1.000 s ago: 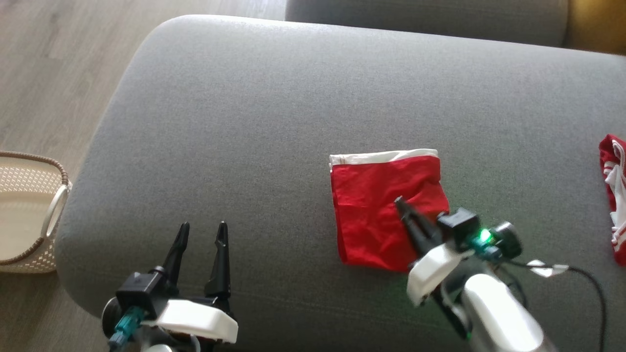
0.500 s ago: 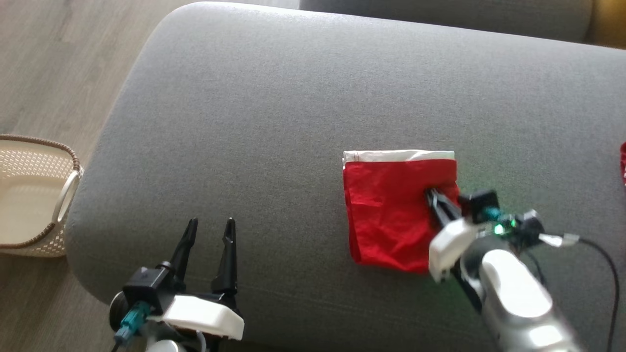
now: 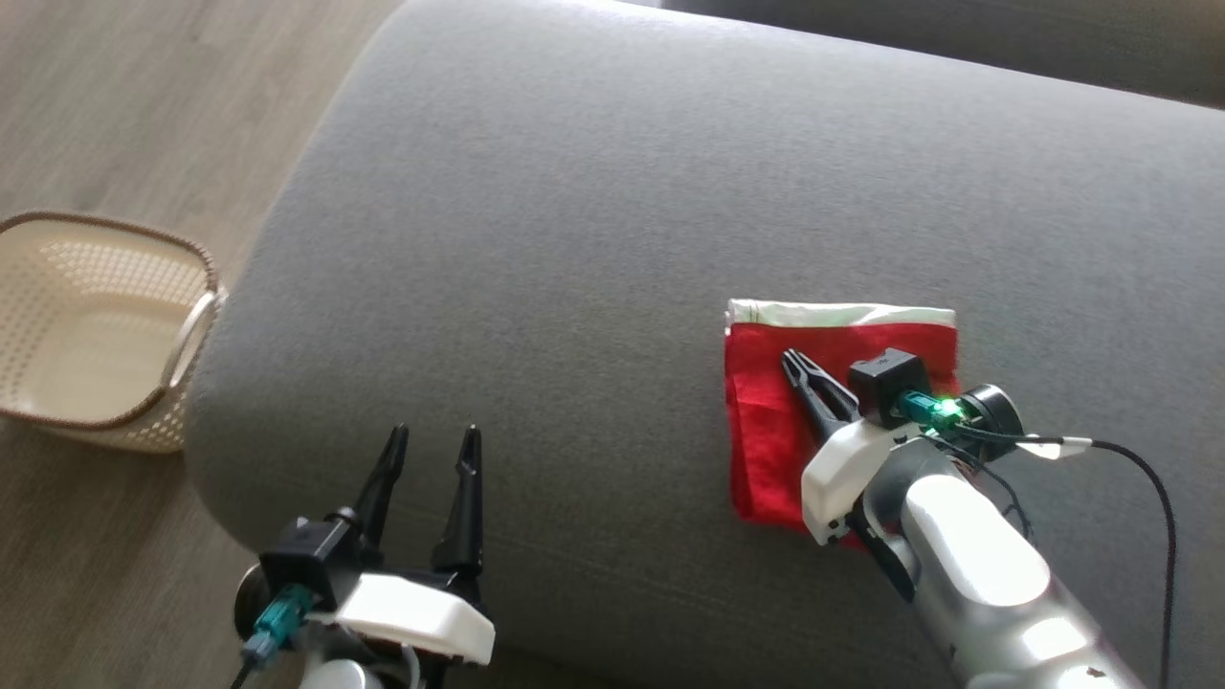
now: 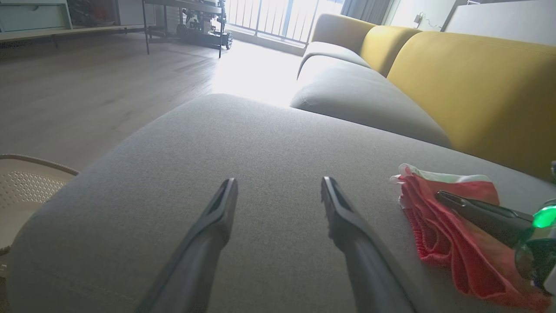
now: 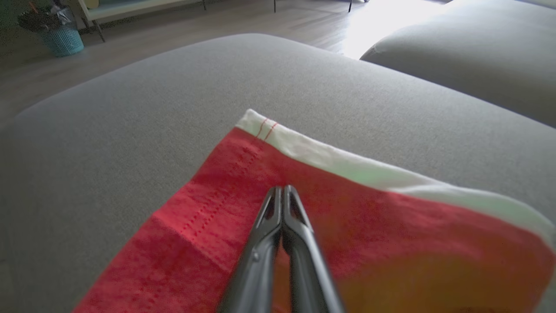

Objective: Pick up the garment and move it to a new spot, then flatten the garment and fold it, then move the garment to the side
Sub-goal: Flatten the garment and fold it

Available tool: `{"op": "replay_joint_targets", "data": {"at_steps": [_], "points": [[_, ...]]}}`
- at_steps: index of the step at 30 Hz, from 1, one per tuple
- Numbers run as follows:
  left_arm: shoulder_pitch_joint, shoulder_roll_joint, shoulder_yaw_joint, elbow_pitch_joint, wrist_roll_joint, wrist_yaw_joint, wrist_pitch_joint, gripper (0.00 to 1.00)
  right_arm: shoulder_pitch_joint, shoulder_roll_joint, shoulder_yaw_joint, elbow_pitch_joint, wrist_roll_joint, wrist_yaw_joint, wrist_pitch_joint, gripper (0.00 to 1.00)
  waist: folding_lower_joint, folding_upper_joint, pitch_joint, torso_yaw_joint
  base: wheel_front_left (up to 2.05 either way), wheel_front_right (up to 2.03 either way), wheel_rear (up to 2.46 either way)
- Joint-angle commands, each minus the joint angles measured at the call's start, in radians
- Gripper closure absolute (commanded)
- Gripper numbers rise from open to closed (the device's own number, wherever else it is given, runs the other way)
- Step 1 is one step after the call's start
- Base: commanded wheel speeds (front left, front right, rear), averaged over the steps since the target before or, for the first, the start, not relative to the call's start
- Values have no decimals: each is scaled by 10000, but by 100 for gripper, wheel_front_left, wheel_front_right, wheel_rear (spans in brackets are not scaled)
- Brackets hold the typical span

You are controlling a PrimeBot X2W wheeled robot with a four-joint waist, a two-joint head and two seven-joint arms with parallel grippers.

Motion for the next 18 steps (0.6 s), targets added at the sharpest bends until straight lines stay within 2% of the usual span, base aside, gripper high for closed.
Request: {"op": "replay_joint_targets", "data": {"at_steps": [1,6,11,18], "points": [[-510,3,246,-297,-54,19,-53,0,-462,124,139,-36,-119,-4,-94,100,0,0,66,203,0,0,0],[-502,3,281,-274,-45,61,-53,0,-610,124,-132,453,62,-4,-94,100,0,0,78,361,0,0,0],[-401,3,491,-305,-61,159,-53,0,-455,124,-533,-860,251,-4,-94,100,0,0,-78,56,0,0,0],[-291,3,921,-445,24,124,-53,0,317,124,-1478,-2449,106,-4,-95,100,0,0,-578,-892,0,0,0]]}}
